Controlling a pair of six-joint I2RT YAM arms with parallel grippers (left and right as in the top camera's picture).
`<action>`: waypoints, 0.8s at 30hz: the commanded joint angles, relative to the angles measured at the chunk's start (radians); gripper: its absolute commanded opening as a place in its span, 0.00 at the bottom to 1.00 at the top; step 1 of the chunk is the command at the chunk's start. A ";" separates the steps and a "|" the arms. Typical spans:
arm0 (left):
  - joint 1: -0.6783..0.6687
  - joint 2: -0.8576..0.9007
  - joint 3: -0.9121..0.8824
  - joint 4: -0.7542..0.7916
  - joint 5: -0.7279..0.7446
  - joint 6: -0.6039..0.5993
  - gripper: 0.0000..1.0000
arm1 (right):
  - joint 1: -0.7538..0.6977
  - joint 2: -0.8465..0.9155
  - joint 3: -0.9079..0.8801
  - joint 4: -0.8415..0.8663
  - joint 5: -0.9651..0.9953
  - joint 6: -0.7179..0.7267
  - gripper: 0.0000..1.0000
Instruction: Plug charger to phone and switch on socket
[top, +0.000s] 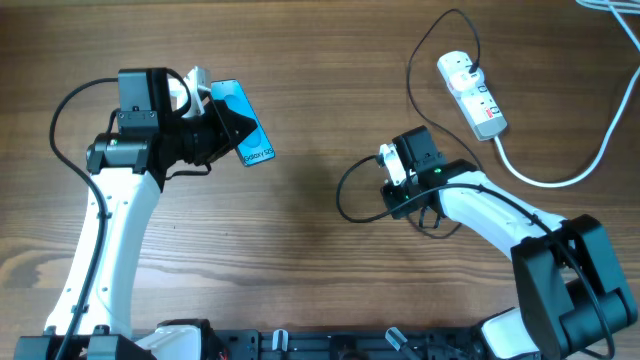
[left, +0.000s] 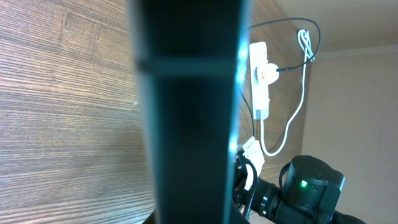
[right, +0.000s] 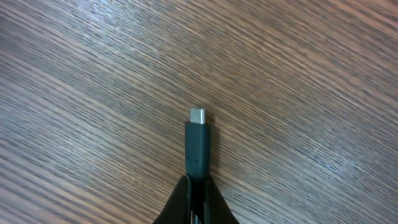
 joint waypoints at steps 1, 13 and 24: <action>0.000 -0.008 -0.005 0.010 0.026 0.023 0.04 | 0.003 0.042 -0.043 0.000 -0.062 -0.006 0.06; 0.000 -0.008 -0.005 0.014 0.037 0.023 0.04 | 0.003 0.042 -0.062 0.087 -0.020 -0.021 0.19; 0.000 -0.008 -0.005 0.016 0.053 0.023 0.04 | 0.003 0.042 -0.072 0.138 -0.061 -0.047 0.04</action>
